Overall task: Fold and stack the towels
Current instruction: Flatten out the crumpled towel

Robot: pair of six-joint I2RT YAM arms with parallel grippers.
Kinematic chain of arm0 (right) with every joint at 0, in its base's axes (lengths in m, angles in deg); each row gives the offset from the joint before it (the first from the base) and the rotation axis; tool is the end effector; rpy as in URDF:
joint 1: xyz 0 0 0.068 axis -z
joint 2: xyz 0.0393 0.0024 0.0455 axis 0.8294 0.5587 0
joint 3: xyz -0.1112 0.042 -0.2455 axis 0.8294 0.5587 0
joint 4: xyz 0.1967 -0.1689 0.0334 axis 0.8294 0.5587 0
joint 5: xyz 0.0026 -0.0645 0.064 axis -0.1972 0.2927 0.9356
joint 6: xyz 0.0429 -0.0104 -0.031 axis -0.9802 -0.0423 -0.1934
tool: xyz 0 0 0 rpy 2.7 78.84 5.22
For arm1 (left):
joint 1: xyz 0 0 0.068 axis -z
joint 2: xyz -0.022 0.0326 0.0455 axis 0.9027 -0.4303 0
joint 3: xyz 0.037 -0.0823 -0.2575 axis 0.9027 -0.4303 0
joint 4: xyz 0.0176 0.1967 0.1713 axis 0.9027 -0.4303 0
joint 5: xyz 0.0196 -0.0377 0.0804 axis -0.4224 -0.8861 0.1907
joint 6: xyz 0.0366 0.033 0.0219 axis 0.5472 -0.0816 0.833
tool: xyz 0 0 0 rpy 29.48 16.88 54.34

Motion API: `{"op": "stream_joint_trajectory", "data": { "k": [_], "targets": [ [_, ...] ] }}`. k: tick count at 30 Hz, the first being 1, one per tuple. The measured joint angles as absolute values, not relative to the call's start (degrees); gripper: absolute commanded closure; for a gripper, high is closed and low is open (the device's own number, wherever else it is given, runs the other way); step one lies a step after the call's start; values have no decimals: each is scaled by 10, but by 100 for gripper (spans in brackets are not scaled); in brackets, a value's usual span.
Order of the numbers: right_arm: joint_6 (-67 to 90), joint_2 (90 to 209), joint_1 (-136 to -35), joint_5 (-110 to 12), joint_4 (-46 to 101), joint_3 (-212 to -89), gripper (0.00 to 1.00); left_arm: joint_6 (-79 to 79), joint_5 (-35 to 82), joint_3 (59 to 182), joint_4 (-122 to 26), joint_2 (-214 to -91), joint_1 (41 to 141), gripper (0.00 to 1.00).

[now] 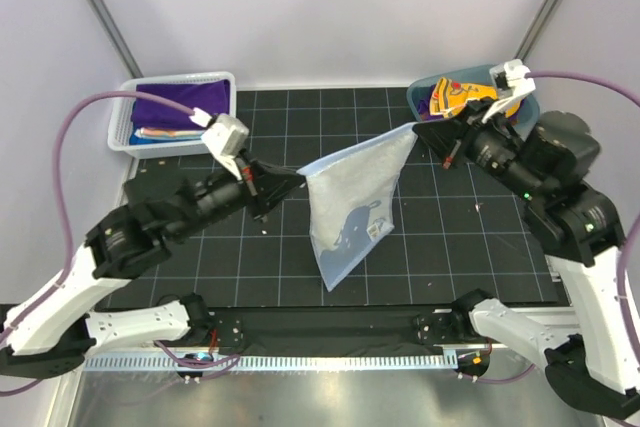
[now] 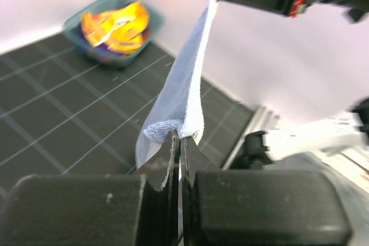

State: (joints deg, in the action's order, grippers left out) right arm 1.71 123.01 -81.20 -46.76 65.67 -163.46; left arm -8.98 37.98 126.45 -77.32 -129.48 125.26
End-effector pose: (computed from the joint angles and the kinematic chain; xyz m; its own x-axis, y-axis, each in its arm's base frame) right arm 0.1279 0.0670 0.5075 -0.2309 0.1976 -0.9527 -0.5323 0.7940 0.2937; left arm 0.0822 -0.1393 0.4809 -0.2962 -0.1828 -0.9375 0.7607 0.5484 -0.3473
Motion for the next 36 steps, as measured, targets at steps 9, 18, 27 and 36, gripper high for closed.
{"op": "stream_joint_trajectory", "data": {
  "k": [9,18,27,36],
  "targets": [
    [12,1192,-812,-364,658,-1679,99,-86,272,1300,-782,-1252,1253,100],
    [-3,1245,-812,-357,651,-1719,99,-90,327,1331,-800,-1260,1253,100],
    [-15,1452,-799,-442,614,-1653,99,-123,299,1315,-758,-1401,1035,100],
    [-29,1769,-754,-469,545,-1738,99,-152,210,1324,-691,-1730,847,100]
  ]
}}
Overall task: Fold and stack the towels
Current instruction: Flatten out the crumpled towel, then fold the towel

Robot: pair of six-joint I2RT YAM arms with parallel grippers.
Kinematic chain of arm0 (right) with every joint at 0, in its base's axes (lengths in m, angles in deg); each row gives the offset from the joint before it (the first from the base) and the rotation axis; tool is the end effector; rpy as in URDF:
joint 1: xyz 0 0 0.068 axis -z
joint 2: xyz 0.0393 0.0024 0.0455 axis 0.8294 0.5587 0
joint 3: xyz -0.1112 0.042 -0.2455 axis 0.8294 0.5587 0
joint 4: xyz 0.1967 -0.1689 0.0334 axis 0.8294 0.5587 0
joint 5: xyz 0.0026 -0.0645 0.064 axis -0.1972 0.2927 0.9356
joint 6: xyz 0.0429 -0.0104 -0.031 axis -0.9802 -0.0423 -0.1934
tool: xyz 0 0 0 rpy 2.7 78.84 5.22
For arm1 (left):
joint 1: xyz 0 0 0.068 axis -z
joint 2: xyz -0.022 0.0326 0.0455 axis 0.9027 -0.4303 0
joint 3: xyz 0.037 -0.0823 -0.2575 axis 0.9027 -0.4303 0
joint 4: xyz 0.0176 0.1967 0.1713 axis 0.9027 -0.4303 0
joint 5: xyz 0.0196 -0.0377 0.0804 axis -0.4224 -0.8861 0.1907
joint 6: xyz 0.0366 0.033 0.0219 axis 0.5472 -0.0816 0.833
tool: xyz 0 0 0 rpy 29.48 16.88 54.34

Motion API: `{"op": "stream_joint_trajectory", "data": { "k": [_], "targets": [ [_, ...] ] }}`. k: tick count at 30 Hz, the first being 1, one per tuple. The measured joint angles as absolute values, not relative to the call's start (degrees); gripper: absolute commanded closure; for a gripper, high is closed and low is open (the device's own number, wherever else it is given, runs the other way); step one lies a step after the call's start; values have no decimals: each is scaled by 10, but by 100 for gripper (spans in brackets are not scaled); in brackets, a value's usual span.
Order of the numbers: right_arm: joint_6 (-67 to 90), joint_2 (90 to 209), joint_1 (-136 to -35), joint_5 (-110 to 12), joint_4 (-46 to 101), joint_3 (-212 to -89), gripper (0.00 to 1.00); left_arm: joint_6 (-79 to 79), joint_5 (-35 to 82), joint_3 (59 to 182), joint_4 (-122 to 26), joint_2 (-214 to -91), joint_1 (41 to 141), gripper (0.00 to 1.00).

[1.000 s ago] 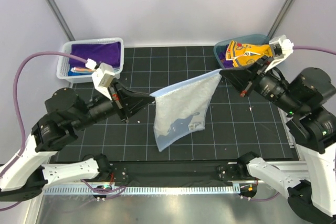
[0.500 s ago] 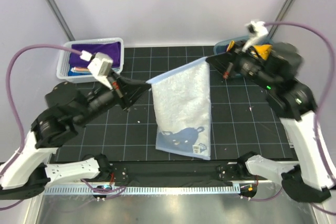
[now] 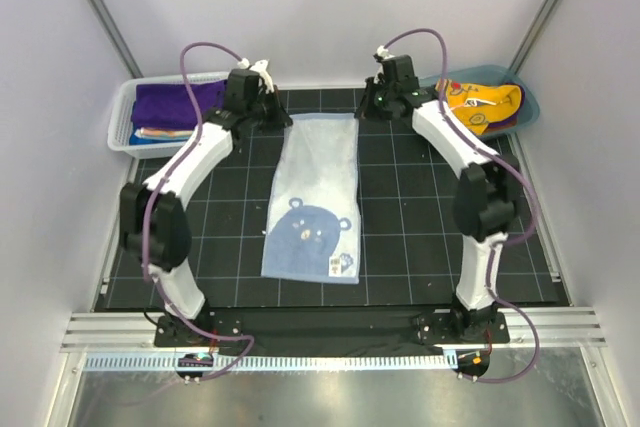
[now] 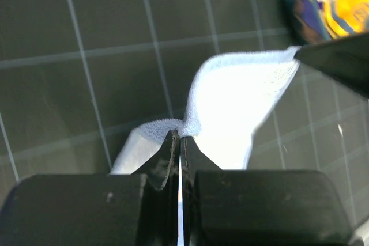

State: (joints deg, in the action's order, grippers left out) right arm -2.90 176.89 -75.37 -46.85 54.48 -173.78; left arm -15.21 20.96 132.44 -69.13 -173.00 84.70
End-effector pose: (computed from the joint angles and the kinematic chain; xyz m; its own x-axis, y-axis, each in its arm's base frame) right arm 0.4151 0.1522 0.3181 -0.6925 0.1302 -0.7095 -0.2234 0.8965 0.3826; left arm 0.3658 -0.1418 0.3303 -0.6492 -0.2313 -0.7246 0.2248 0.8518 -0.4732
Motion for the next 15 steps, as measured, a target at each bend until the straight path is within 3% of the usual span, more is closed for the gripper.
{"op": "stream_joint_trajectory", "data": {
  "k": [7,15],
  "targets": [
    [-36,1964,-736,-469,521,-1889,99,-125,206,1488,-703,-1896,796,100],
    [-44,1968,-735,-465,468,-1887,99,-109,246,1485,-697,-1905,792,100]
  ]
}}
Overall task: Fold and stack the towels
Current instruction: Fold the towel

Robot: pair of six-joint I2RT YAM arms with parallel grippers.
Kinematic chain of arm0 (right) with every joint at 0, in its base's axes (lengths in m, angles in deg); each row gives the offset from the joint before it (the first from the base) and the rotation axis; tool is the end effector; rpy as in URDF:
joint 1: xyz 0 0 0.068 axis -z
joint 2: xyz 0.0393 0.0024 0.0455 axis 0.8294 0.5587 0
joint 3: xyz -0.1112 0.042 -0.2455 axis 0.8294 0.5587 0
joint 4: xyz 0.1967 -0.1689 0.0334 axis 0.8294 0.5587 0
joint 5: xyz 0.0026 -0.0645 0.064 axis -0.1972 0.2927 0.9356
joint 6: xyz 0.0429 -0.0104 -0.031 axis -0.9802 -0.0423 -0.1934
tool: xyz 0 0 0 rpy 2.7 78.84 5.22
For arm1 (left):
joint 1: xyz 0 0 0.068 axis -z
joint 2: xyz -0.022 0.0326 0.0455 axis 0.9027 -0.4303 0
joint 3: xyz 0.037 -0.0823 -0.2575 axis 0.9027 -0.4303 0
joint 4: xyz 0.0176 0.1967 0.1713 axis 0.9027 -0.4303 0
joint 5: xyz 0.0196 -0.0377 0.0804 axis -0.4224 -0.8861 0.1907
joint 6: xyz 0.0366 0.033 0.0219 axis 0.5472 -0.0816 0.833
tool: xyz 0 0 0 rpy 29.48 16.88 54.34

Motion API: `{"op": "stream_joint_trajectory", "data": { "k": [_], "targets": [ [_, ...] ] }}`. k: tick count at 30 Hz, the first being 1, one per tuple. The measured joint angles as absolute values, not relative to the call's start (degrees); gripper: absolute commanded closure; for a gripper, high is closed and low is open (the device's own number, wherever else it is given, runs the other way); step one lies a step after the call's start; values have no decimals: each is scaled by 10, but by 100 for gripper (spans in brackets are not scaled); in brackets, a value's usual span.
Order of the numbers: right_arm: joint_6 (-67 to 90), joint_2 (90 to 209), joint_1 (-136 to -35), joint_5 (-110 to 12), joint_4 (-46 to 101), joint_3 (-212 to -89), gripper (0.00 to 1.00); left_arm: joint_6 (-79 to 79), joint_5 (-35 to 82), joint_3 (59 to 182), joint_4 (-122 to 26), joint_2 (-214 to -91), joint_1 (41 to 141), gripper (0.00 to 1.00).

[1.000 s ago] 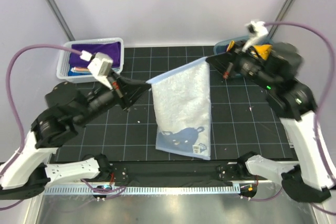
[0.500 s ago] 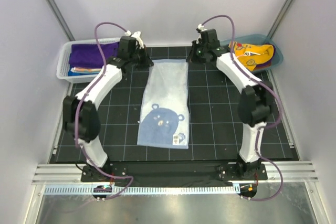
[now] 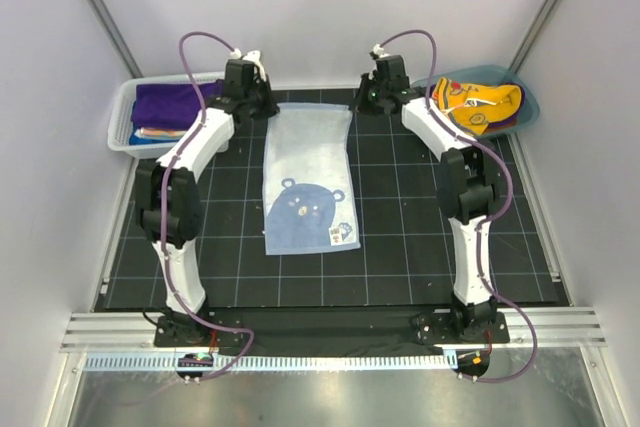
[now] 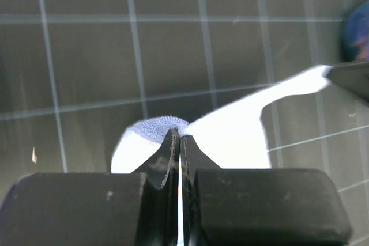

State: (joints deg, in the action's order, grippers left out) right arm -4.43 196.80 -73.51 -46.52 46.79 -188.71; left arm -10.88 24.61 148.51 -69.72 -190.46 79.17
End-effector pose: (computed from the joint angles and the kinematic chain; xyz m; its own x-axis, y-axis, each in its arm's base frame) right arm 0.4999 0.1641 0.2571 -0.6623 0.1859 -0.7258 -0.1978 0.8910 0.4087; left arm 0.4519 -0.1230 0.3007 -0.6180 -0.2286 -0.7523 0.1294 0.9142 -0.3841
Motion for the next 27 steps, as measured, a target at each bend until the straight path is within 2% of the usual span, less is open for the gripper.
{"op": "stream_joint_trajectory", "data": {
  "k": [8,16,27],
  "targets": [
    [-52,1862,-751,-457,429,-1705,99,-127,314,1342,-693,-1857,811,100],
    [-60,1745,-780,-479,396,-1551,99,-152,377,1223,-689,-1740,859,100],
    [-80,1666,-819,-496,358,-1388,99,-173,403,1057,-675,-1649,897,100]
  ]
}}
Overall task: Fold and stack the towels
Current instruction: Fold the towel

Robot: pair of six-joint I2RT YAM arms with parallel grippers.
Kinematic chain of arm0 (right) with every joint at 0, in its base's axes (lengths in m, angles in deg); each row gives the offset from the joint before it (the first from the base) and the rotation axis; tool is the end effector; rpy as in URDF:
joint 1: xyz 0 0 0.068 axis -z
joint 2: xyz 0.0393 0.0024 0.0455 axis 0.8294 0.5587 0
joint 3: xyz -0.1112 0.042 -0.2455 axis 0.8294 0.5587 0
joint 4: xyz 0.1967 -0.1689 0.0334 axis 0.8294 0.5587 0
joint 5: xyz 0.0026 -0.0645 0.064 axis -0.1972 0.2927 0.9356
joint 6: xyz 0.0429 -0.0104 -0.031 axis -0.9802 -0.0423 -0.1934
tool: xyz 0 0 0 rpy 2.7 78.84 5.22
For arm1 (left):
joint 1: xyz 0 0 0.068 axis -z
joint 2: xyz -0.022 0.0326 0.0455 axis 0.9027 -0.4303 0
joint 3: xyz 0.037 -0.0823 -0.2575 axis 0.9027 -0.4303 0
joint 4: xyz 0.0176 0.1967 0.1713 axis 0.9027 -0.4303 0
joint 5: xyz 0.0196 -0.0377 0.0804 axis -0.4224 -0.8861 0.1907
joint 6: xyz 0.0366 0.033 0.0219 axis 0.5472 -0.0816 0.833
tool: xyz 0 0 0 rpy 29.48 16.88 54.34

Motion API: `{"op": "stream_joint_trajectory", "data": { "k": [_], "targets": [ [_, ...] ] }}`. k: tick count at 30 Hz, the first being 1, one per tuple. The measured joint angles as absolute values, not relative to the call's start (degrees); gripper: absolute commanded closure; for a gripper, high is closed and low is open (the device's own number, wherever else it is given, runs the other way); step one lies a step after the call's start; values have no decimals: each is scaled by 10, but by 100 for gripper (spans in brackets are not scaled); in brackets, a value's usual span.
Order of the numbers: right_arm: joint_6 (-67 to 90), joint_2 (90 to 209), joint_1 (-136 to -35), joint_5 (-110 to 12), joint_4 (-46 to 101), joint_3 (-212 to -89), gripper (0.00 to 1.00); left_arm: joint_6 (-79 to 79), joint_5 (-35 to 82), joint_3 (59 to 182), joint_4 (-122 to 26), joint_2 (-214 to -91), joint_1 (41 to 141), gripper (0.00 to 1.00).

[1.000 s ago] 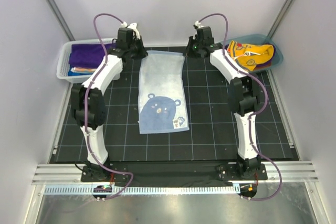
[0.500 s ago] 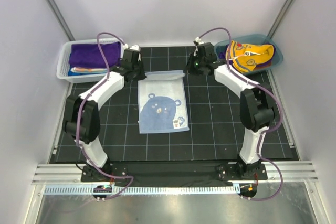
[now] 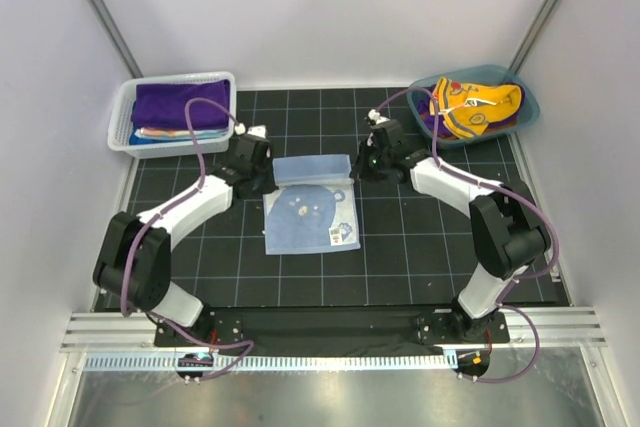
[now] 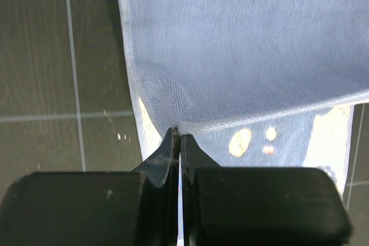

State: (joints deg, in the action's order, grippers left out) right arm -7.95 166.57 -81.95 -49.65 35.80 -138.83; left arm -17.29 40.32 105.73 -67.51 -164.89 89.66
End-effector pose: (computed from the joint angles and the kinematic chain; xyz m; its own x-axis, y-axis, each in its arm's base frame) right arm 0.3346 0.1675 0.2136 -0.7760 0.1065 -0.6217 -0.1951 0.8968 0.3971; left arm 0.2961 -0.1334 0.2254 -0.7462 -0.1759 -0.6421 -0.0316 0.9727 -0.2298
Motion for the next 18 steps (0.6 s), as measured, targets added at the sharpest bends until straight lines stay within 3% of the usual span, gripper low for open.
{"op": "stream_joint_trajectory", "data": {
  "k": [18],
  "targets": [
    [-97,1577,-857,-531,326,-1274,99,-186,424,966,-674,-1561,946,100]
  ]
}}
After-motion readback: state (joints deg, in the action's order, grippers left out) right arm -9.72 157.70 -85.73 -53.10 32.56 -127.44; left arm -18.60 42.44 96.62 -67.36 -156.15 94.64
